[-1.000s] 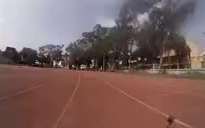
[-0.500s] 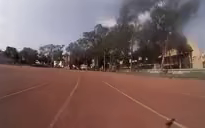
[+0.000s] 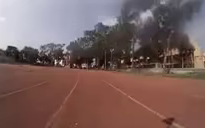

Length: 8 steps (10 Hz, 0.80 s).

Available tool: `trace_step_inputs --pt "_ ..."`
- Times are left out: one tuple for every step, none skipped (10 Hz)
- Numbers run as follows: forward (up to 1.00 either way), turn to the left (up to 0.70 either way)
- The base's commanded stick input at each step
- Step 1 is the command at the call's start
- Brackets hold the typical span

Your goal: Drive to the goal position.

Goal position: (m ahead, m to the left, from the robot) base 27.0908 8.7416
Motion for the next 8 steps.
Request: trace_step_inputs --pt "0.7 0.0" --pt "0.7 0.0" --pt "0.7 0.0" --pt "0.7 0.0" --pt "0.7 0.0" --pt "0.7 0.0" --pt "0.7 0.0" --pt "0.7 0.0"
